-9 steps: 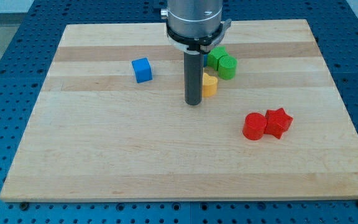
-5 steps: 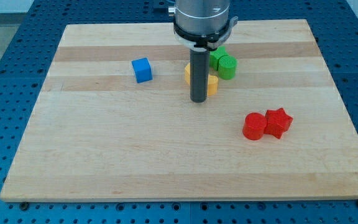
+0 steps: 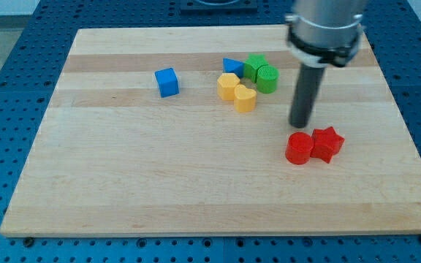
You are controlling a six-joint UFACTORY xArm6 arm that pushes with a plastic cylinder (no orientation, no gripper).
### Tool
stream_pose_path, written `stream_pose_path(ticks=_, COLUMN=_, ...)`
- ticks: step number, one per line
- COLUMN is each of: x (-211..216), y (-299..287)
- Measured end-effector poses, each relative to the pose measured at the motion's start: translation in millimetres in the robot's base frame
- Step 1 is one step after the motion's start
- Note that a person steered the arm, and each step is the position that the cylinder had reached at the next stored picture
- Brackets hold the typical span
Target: Point your arm to red star
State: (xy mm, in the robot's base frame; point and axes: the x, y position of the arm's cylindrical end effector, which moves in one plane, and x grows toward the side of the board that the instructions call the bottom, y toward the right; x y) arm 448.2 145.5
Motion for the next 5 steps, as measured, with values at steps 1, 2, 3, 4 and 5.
stream_pose_path(ticks=1, x=21.6, y=53.5)
stream_pose_path(ticks=2, x=61.5, y=88.0)
stream_pose_path(ticks=3, x=85.5, y=89.3)
stream_pose_path(ticks=4, x=85.3, y=84.3)
stream_pose_path(ticks=5, x=79.0, y=71.4)
